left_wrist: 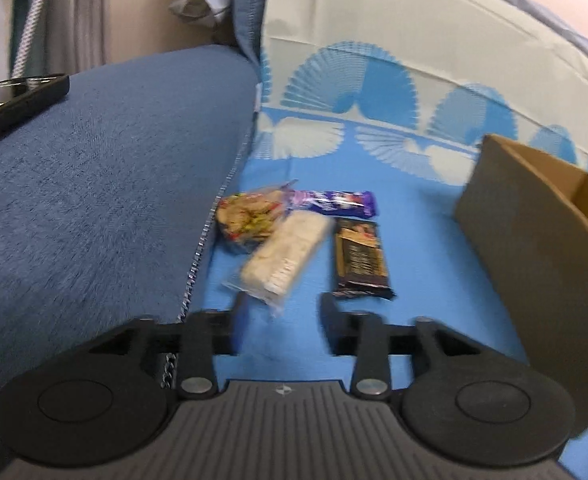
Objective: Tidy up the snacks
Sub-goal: 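Move the right gripper to the pile and grasp the dark chocolate biscuit packet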
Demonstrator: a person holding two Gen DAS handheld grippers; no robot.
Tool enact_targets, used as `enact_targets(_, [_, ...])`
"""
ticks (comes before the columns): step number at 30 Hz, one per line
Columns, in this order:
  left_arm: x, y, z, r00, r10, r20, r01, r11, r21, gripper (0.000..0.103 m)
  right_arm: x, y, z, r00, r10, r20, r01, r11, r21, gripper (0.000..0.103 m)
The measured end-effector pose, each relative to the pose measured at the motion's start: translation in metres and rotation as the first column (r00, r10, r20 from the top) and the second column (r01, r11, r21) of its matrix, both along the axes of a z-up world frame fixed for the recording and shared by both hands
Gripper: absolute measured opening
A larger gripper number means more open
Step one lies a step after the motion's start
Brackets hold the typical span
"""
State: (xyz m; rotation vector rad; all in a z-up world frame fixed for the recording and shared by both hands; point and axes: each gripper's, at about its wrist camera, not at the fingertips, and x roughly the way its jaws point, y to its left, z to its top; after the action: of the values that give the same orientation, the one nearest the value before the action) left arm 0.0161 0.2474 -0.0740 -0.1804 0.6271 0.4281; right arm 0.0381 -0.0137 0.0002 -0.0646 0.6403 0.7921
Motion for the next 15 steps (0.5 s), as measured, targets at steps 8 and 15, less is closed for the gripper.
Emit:
enact_targets(8, [0.025,0.003,-0.013,0.999,0.039,-0.017,-0.038,0.997,0.066,0.06,0.072,0.097,-0.007,0.987,0.019,-0.16,-0.024,0.999,-0.027,0.05])
enact_targets(15, [0.049,0.006,-0.03,0.997,0.061,-0.057,-0.052,0.989,0.136,0.062,0.13,0.174,-0.053,0.961,-0.001,-0.278,-0.066,0.971,-0.229,0.071])
